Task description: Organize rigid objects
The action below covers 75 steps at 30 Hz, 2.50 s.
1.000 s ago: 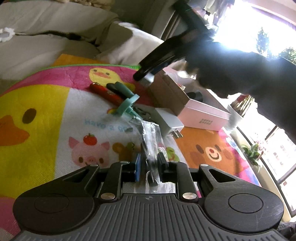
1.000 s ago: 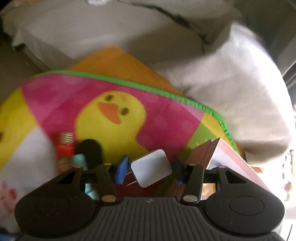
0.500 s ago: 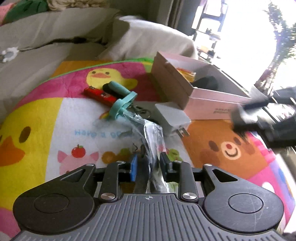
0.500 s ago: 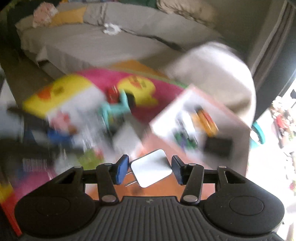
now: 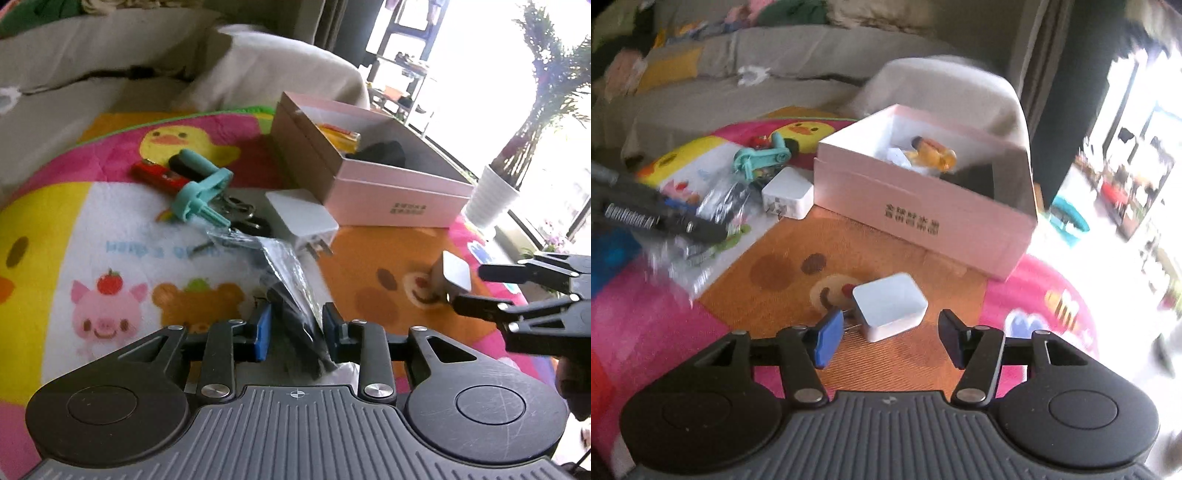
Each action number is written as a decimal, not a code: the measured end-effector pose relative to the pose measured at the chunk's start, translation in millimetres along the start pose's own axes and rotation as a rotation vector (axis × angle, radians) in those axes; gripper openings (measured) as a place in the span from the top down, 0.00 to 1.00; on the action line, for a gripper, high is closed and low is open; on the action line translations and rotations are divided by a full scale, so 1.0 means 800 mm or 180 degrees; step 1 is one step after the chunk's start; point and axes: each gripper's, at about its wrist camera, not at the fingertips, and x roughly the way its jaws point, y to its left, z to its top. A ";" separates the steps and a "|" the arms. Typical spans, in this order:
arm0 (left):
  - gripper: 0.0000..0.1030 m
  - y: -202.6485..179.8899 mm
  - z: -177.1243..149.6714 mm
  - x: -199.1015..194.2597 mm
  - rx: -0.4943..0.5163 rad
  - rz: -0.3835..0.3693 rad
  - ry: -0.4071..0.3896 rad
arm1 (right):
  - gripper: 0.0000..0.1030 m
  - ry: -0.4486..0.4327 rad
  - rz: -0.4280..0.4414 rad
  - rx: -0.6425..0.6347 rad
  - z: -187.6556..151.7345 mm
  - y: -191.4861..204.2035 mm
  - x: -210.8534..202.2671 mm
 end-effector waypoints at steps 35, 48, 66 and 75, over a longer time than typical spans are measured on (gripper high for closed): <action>0.78 -0.092 0.088 -0.044 0.0614 -0.0516 -0.0614 | 0.52 -0.0424 -0.0041 0.0838 -0.015 -0.040 -0.053; 0.76 -0.137 0.180 0.073 0.0441 -0.0514 -0.0823 | 0.52 -0.0451 -0.0268 0.0856 -0.042 -0.046 -0.067; 0.76 0.021 0.021 -0.026 0.0001 -0.0026 -0.0332 | 0.49 -0.0620 -0.0181 0.0700 0.124 -0.083 0.017; 0.76 0.034 0.018 -0.013 -0.0080 -0.0086 -0.0290 | 0.72 -0.0011 0.0318 0.0898 0.145 -0.057 0.081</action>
